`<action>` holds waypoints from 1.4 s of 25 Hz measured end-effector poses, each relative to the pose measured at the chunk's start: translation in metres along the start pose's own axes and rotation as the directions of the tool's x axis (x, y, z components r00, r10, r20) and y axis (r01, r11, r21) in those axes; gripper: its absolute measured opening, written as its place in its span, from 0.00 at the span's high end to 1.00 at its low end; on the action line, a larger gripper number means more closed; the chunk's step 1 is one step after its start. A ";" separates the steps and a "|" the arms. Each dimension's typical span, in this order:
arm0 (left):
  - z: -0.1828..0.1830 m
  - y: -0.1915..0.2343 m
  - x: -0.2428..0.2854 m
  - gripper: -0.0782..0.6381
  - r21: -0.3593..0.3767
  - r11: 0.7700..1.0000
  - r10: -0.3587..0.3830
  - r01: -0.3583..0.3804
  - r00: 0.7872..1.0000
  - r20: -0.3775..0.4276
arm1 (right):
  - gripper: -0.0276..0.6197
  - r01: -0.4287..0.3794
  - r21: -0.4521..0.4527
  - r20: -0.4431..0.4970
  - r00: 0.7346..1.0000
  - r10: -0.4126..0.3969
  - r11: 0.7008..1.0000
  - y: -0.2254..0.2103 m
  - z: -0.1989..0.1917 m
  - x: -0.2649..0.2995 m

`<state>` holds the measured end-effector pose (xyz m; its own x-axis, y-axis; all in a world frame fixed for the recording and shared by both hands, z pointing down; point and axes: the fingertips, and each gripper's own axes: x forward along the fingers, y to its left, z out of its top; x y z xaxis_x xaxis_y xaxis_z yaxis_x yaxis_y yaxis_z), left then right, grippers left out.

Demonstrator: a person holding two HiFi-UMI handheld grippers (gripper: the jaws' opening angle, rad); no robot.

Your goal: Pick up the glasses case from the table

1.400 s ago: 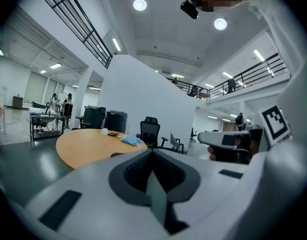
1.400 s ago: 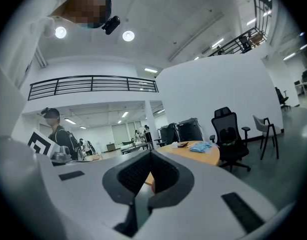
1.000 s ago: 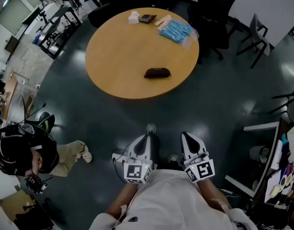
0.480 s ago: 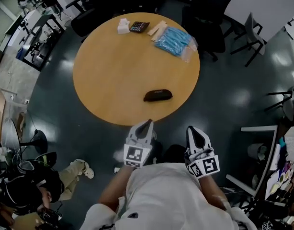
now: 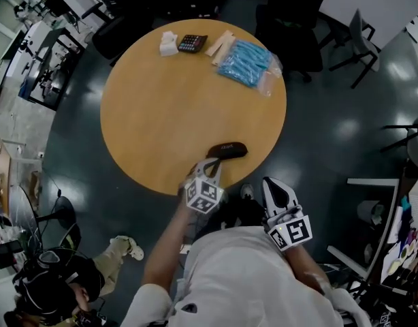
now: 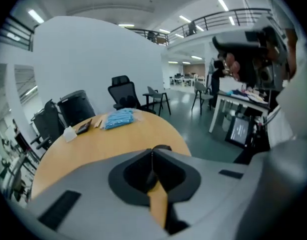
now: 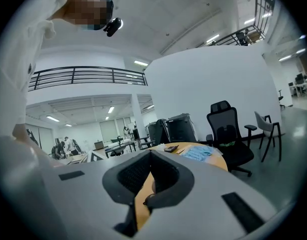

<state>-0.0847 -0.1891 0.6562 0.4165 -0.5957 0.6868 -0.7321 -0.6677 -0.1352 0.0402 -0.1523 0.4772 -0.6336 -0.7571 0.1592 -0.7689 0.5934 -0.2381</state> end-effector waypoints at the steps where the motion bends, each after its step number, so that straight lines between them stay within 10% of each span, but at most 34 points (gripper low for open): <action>1: -0.004 -0.002 0.013 0.88 0.038 0.998 -0.053 0.056 0.997 -0.057 | 0.93 -0.004 0.003 -0.007 1.000 0.004 1.000 -0.003 -0.001 0.006; 4: -0.019 -0.008 0.055 0.58 0.123 0.960 -0.214 0.250 0.945 -0.247 | 0.93 -0.015 0.015 -0.018 1.000 0.016 1.000 -0.012 0.000 0.022; 8: -0.047 0.001 0.104 0.51 0.226 0.910 -0.220 0.348 0.866 -0.449 | 0.93 -0.020 0.043 -0.033 0.999 0.021 0.999 -0.022 -0.004 0.030; 15: -0.089 -0.010 0.139 0.45 0.197 0.820 -0.268 0.537 0.665 -0.697 | 0.93 -0.002 0.098 -0.069 0.998 0.009 0.995 -0.048 -0.016 0.036; 17: -0.094 -0.011 0.143 0.43 0.191 0.811 -0.268 0.553 0.642 -0.718 | 0.93 -0.005 0.104 -0.074 0.997 0.013 0.995 -0.052 -0.018 0.038; 24: -0.090 -0.007 0.151 0.43 0.306 0.789 -0.205 0.533 0.698 -0.686 | 0.93 -0.006 0.110 -0.075 0.997 0.015 0.994 -0.069 -0.019 0.043; 30: -0.052 0.007 0.125 0.43 0.179 0.929 -0.211 0.323 0.863 -0.459 | 0.93 -0.030 0.071 -0.059 0.998 0.034 0.997 -0.070 -0.011 0.047; 35: 0.033 0.023 0.031 0.43 -0.006 0.994 -0.107 0.107 0.994 0.007 | 0.93 -0.063 0.033 -0.033 0.997 0.064 0.998 -0.057 0.004 0.049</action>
<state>-0.0709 -0.2376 0.6514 0.4966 -0.5238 0.6921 -0.6864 -0.7250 -0.0562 0.0534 -0.2239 0.4947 -0.6838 -0.7084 0.1752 -0.7245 0.6303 -0.2789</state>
